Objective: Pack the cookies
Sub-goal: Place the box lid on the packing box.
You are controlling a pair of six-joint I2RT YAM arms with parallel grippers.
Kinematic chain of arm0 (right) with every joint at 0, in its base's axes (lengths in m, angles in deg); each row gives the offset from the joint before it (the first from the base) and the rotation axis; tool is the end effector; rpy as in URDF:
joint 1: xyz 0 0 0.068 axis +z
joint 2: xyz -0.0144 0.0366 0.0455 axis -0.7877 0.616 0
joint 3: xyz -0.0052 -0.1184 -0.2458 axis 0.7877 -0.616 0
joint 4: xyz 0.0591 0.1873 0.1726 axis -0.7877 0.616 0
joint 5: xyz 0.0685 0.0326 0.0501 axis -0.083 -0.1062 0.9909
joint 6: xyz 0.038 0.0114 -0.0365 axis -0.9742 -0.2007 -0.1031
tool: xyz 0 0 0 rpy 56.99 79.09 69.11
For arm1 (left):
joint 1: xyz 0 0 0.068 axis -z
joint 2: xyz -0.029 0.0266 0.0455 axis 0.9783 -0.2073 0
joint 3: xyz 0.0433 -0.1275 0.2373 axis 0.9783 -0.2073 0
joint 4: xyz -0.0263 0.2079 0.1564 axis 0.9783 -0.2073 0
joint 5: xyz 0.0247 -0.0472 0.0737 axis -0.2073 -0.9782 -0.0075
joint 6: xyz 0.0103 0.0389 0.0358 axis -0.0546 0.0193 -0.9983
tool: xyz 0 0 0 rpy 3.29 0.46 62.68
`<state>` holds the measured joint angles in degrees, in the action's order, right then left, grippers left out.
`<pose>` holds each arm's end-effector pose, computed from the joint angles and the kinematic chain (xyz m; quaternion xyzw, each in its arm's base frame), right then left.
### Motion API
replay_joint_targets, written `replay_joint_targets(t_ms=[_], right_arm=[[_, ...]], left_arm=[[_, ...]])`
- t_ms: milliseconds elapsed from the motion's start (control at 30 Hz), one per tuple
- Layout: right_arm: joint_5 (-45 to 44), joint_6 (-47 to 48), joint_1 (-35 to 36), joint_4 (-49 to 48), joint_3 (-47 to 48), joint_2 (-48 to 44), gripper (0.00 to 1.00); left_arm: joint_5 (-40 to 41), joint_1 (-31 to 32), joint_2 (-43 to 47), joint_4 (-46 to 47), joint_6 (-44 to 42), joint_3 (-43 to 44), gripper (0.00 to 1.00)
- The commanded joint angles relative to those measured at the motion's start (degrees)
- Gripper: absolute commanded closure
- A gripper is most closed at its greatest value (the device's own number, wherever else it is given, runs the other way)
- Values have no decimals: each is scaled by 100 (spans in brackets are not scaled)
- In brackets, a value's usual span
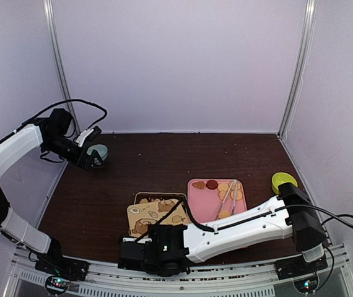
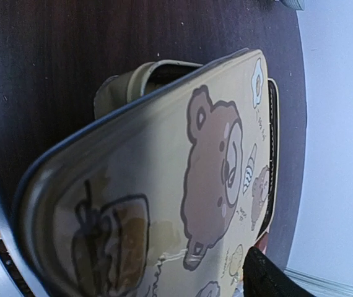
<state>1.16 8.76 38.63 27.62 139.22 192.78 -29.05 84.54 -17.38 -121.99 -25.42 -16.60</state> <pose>0.0177 0.4457 0.1890 -0.6566 0.6647 -0.1484 0.3241 0.2712 -0.0501 0.2989 0.1934 0.9204 -0.2658 0.2117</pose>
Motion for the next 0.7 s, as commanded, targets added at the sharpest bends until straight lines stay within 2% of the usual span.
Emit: replay_joint_targets(t_ms=[0, 100, 500, 667], right_arm=[[640, -190, -108, -204, -25, -118, 30], [830, -247, -209, -310, -3, -110, 25], [934, -556, -454, -110, 319, 317, 24], [1397, -868, -601, -321, 290, 196, 22]], left_arm=[[-4, 55, -117, 149, -239, -157, 2], [23, 72, -166, 211, -235, -253, 2], [50, 182, -284, 277, -314, -344, 2], [-59, 203, -317, 277, -313, -332, 2]])
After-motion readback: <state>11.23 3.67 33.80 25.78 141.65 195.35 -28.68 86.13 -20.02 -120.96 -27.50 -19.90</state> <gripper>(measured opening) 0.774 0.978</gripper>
